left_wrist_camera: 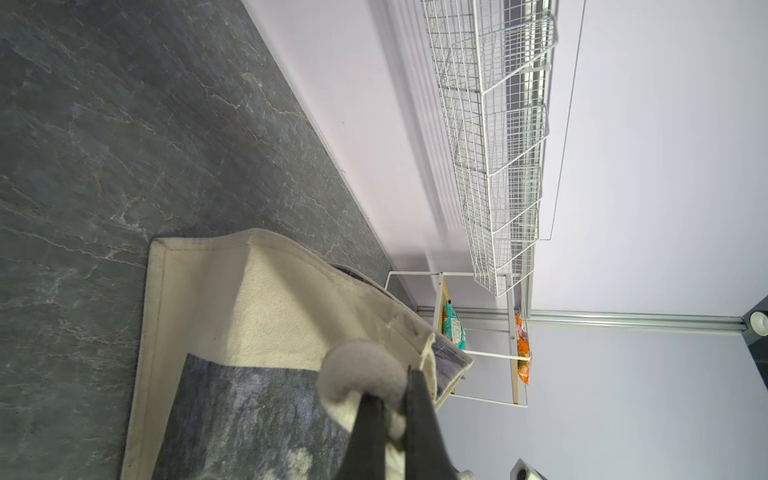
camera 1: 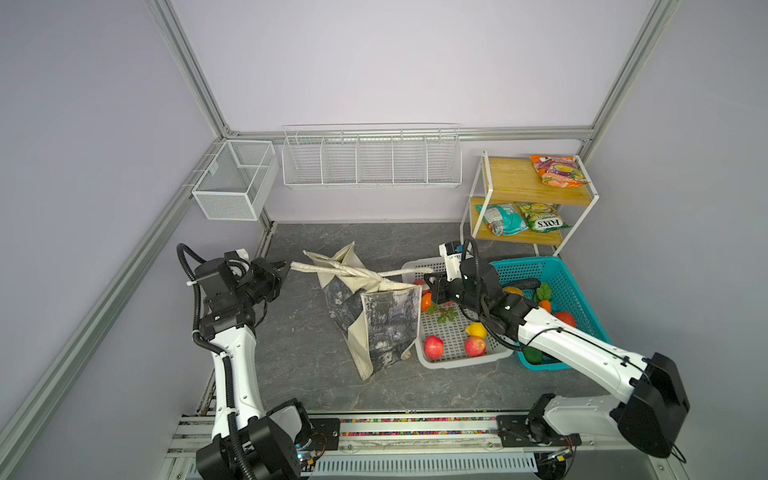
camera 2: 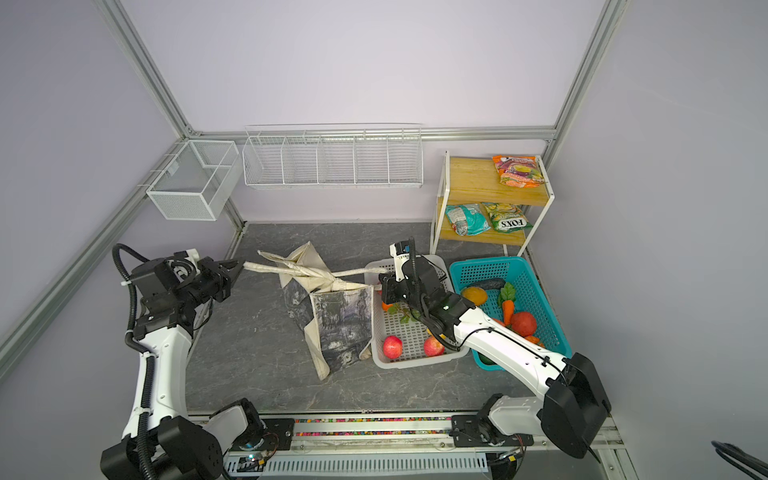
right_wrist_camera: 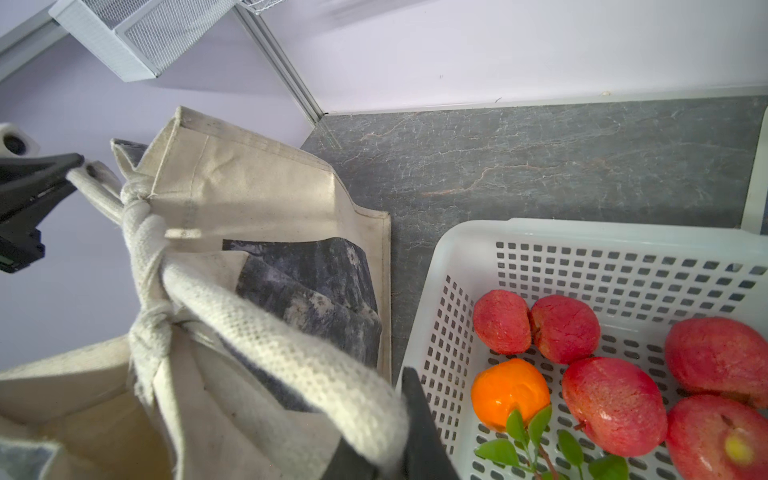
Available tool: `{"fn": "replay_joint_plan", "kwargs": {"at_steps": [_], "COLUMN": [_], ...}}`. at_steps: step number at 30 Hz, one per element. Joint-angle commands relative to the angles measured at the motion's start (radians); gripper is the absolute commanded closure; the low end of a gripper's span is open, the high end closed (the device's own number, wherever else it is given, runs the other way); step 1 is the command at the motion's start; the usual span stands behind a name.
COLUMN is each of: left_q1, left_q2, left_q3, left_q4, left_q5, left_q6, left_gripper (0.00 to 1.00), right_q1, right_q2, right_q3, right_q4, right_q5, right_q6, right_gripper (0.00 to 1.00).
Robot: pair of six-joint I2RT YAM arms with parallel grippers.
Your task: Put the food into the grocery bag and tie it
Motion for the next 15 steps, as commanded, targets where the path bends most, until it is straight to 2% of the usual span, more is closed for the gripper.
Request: {"fn": "replay_joint_plan", "kwargs": {"at_steps": [1, 7, 15], "left_q1": [0.088, 0.137, 0.14], "left_q2": [-0.017, -0.018, 0.014], "left_q3": [-0.017, -0.059, -0.094], "left_q4": [0.099, 0.107, 0.14], "left_q5": [-0.184, -0.21, -0.216], "left_q6": [-0.014, -0.026, -0.037], "left_gripper": [1.0, 1.0, 1.0], "right_q1": [-0.068, -0.078, -0.079], "right_q2": [-0.068, -0.092, -0.093], "right_q3": [-0.056, -0.126, -0.159], "right_q4": [-0.054, -0.091, -0.099], "right_q5": [0.174, 0.198, 0.187], "right_q6": [0.102, 0.189, 0.205], "right_gripper": [0.93, 0.93, 0.93]}}
